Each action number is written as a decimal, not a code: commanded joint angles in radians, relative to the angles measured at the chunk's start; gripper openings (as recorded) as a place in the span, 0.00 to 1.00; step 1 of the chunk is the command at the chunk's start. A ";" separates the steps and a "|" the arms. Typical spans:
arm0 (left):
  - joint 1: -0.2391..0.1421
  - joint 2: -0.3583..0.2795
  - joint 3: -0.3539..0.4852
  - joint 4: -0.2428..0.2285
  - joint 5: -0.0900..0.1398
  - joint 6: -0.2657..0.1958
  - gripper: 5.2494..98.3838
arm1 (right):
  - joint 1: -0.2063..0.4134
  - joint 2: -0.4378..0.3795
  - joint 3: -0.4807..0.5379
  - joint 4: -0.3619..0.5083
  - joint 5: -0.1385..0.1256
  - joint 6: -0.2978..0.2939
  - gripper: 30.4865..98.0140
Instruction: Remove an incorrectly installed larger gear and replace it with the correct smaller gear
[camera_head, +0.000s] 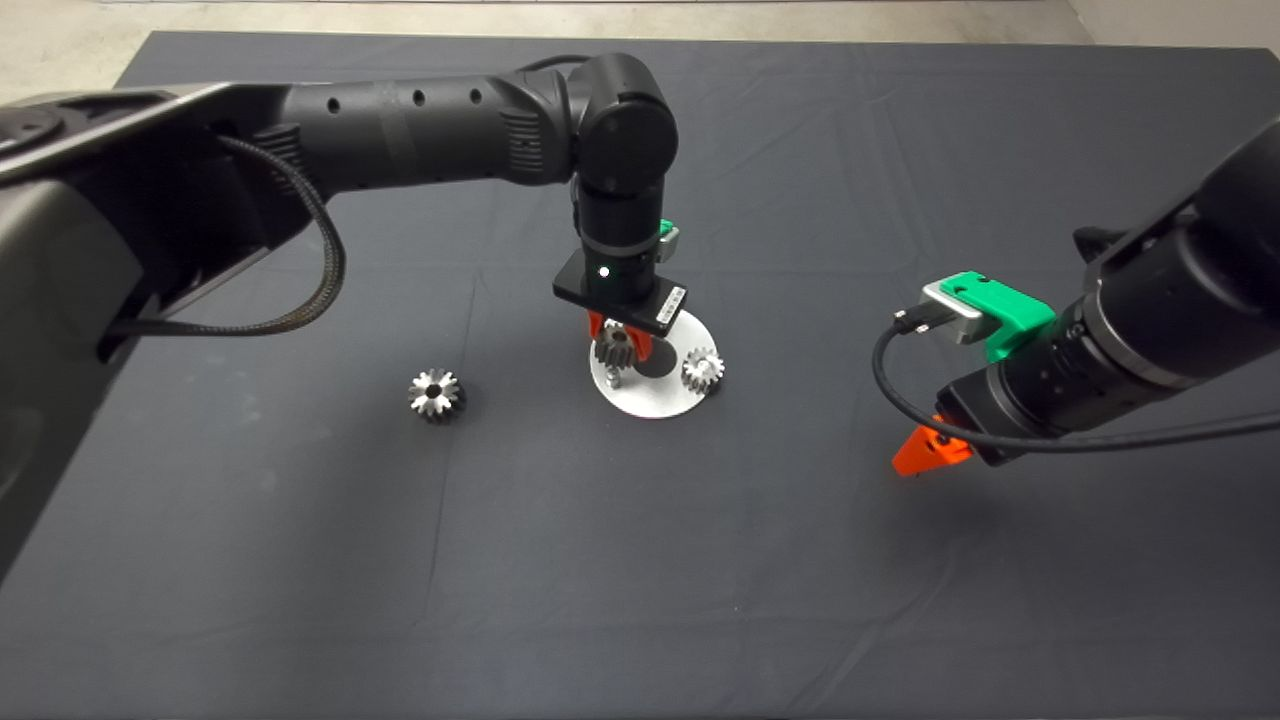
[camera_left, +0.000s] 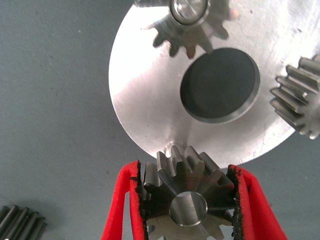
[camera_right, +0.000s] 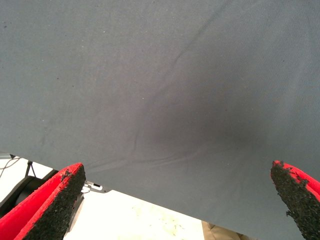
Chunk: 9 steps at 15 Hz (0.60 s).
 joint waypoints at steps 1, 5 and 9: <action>-0.034 -0.023 0.108 -0.029 0.062 -0.064 0.20 | 0.020 -0.003 -0.001 0.024 -0.083 0.008 1.00; -0.032 -0.097 0.241 0.014 0.052 -0.182 0.20 | 0.020 0.000 0.001 0.024 -0.083 0.007 1.00; -0.028 -0.124 0.380 0.186 0.052 -0.341 0.20 | 0.020 0.004 -0.001 0.024 -0.081 0.009 1.00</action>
